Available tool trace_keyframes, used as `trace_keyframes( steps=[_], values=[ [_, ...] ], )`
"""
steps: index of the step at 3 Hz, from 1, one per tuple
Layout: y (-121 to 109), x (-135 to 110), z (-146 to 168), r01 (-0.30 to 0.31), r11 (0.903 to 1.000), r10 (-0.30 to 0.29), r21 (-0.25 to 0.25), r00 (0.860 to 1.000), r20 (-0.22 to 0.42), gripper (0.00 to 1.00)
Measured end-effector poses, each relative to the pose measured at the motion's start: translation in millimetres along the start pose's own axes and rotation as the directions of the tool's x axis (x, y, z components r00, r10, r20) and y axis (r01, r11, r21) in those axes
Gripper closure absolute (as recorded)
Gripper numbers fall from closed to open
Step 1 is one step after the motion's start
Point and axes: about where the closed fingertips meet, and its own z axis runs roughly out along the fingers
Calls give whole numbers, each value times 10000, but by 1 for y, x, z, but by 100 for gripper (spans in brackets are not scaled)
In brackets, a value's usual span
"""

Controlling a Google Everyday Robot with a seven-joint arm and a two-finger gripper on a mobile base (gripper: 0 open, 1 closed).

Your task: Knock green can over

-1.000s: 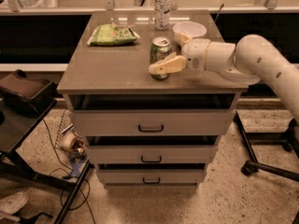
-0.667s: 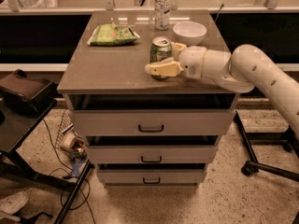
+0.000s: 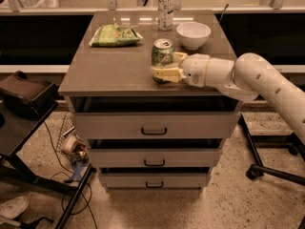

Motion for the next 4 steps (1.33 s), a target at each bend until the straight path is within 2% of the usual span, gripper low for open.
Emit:
trace_keyframes(
  steps=[1, 2, 3, 4],
  values=[
    [1, -2, 3, 42, 10000, -43, -79, 9999, -106, 93],
    [-4, -19, 7, 431, 9985, -460, -326, 9945, -944, 100],
    [-7, -62, 23, 1344, 9847, -1597, -1114, 9509, -2652, 100],
    [-18, -69, 25, 1947, 9660, -2516, -1701, 8592, -4455, 100]
  ],
)
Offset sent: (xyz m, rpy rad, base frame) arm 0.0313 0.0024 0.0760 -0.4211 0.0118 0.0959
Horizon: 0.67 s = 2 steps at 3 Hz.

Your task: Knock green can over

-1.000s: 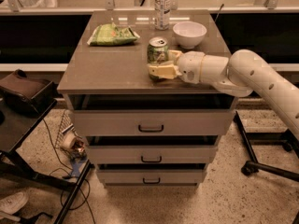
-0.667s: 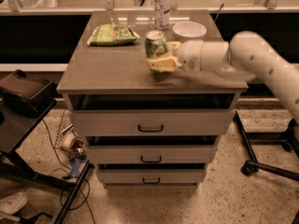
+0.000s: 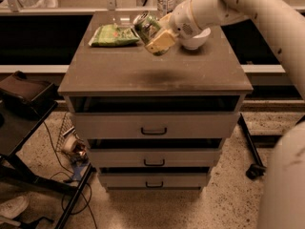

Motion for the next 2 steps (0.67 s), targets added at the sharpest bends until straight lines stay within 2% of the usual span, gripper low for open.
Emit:
trace_keyframes(
  steps=[1, 2],
  values=[
    [-4, 10, -3, 651, 9977, -675, -189, 9807, -1834, 100],
    [-3, 25, -7, 1038, 9943, -1058, -232, 9454, -3082, 100]
  ],
)
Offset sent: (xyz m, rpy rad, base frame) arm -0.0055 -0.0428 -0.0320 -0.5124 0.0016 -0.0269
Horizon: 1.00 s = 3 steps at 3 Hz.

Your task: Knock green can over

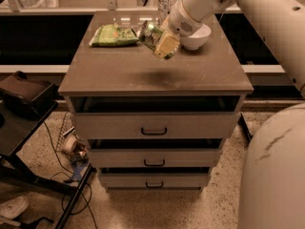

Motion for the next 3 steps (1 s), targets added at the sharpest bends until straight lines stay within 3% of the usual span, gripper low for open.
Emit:
trace_keyframes(
  steps=[1, 2, 3],
  values=[
    [17, 29, 13, 354, 9994, -343, 25, 9817, -1874, 100],
    [38, 58, 29, 464, 9986, -521, -254, 9459, -3202, 100],
    [52, 76, 44, 594, 9972, -728, -448, 9025, -4246, 81]
  ],
)
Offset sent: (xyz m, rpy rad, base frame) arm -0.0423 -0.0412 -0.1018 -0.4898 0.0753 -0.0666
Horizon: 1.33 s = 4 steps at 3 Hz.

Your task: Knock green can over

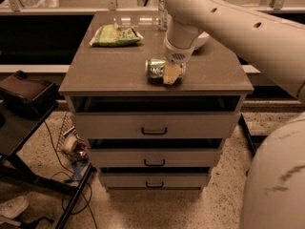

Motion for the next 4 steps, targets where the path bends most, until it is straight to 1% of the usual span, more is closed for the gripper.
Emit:
trace_keyframes(
  steps=[1, 3, 4],
  values=[
    [-2, -1, -7, -1, 10000, 1, -1, 10000, -1, 59],
    [-2, -1, -6, 6, 10000, -6, -24, 10000, -9, 12],
    [-2, -2, -8, 6, 10000, -6, -24, 10000, -9, 0]
  ],
)
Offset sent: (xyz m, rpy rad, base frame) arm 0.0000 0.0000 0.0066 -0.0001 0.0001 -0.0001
